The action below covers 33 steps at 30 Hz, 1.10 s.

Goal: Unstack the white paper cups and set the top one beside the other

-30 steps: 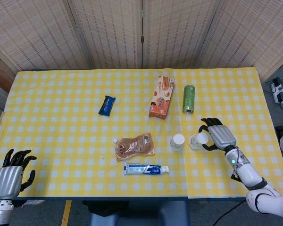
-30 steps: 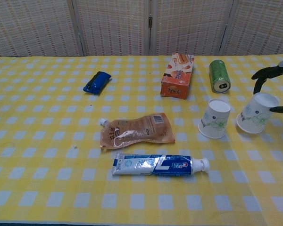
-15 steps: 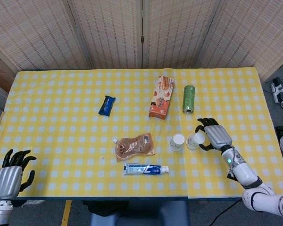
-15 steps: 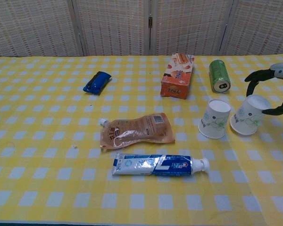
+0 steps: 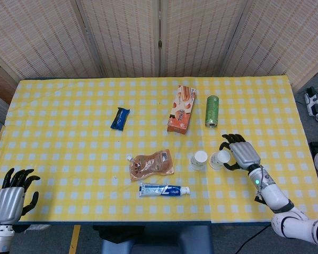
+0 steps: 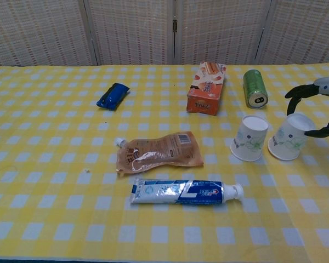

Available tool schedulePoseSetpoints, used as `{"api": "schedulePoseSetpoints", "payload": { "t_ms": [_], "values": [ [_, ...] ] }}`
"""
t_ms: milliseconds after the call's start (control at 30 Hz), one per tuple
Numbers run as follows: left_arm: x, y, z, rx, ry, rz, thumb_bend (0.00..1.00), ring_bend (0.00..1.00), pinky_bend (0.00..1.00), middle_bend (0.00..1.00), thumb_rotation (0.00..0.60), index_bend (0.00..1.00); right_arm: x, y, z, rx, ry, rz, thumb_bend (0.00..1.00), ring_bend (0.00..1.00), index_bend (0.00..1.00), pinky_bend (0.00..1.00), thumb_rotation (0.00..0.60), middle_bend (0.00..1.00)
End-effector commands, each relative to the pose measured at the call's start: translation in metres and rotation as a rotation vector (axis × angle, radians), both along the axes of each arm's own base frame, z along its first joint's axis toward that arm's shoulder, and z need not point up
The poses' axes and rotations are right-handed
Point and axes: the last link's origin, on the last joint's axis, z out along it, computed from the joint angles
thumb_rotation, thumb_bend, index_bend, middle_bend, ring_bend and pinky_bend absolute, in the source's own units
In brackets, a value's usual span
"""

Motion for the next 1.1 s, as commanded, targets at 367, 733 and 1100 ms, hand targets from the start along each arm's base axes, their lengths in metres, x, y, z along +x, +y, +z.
{"api": "schedulePoseSetpoints", "payload": {
  "t_ms": [367, 733, 1100],
  "values": [
    [-0.003, 0.000, 0.001, 0.001, -0.003, 0.005, 0.51, 0.16, 0.00, 0.22, 0.600, 0.35, 0.002, 0.003, 0.001, -0.005, -0.006, 0.010, 0.35, 0.04, 0.19, 0.00, 0.600, 0.10],
    [-0.001, 0.003, 0.003, 0.010, -0.004, -0.008, 0.51, 0.16, 0.00, 0.22, 0.600, 0.35, 0.004, 0.023, 0.045, -0.135, -0.050, 0.037, 0.35, 0.05, 0.17, 0.00, 0.600, 0.10],
    [0.004, 0.012, 0.001, 0.053, -0.023, -0.058, 0.51, 0.16, 0.00, 0.22, 0.600, 0.33, -0.026, 0.097, 0.092, -0.398, -0.046, 0.084, 0.35, 0.04, 0.14, 0.00, 0.600, 0.04]
  ]
}}
